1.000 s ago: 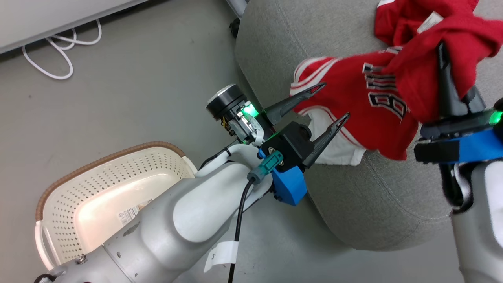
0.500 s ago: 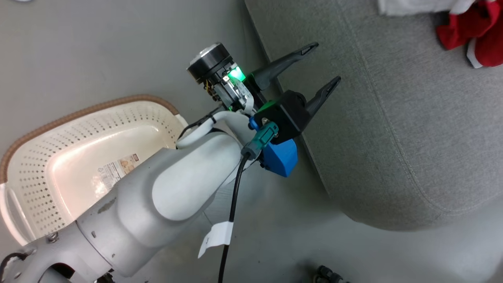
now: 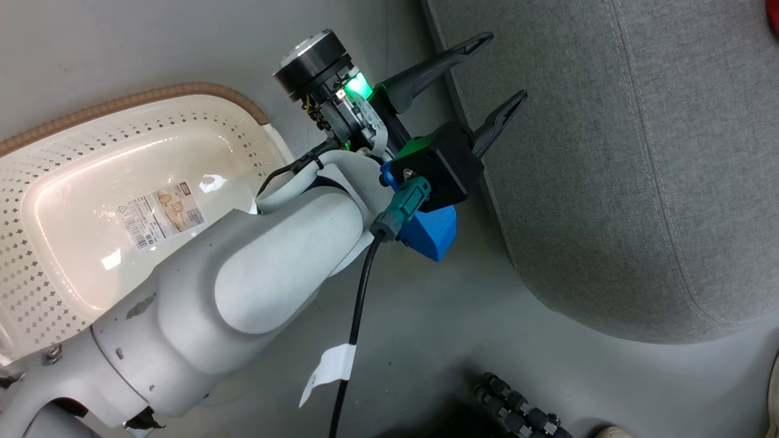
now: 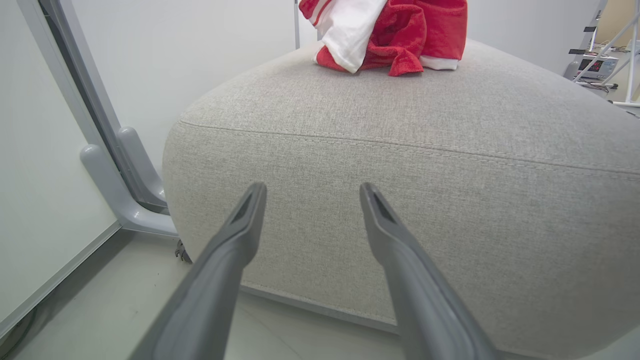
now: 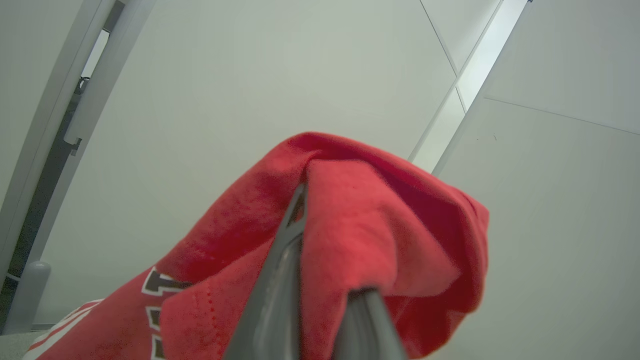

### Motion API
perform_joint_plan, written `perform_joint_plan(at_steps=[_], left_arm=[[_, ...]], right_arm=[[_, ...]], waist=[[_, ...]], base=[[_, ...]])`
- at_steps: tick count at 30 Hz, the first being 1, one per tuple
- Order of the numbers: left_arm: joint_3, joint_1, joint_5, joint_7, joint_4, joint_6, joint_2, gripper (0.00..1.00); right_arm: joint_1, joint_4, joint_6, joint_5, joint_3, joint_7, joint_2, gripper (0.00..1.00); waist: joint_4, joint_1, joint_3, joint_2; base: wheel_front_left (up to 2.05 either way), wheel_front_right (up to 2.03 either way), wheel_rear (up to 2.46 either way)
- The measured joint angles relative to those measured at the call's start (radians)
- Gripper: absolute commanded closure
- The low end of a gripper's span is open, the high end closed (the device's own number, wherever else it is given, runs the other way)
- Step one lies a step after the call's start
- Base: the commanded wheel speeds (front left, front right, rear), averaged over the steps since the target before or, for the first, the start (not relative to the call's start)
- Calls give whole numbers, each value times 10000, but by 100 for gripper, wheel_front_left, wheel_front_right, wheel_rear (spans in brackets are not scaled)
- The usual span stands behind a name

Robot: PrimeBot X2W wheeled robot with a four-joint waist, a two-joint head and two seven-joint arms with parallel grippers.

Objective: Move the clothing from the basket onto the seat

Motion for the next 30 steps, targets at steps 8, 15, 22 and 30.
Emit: perform_joint_plan(at_steps=[8, 15, 22, 30], left_arm=[[-59, -86, 25, 38, -196, 42, 27, 0], [-115, -169, 23, -6, -203, 104, -84, 0], [-199, -180, -38, -128, -109, 159, -138, 0], [-249, 82, -249, -594, 201, 280, -290, 0]], right_arm=[[719, 1373, 0, -230, -247, 0, 681, 100], [1201, 2263, 0, -303, -205, 2, 1375, 100], [1511, 2525, 0, -332, -332, 0, 1730, 0], [3056, 1664, 0, -374, -669, 2, 2184, 0]], waist=[[113, 0, 247, 0], [361, 0, 368, 0], [514, -1, 236, 0], [527, -1, -429, 0]], base=[[0, 0, 0], [0, 0, 0], [0, 0, 0], [0, 0, 0]])
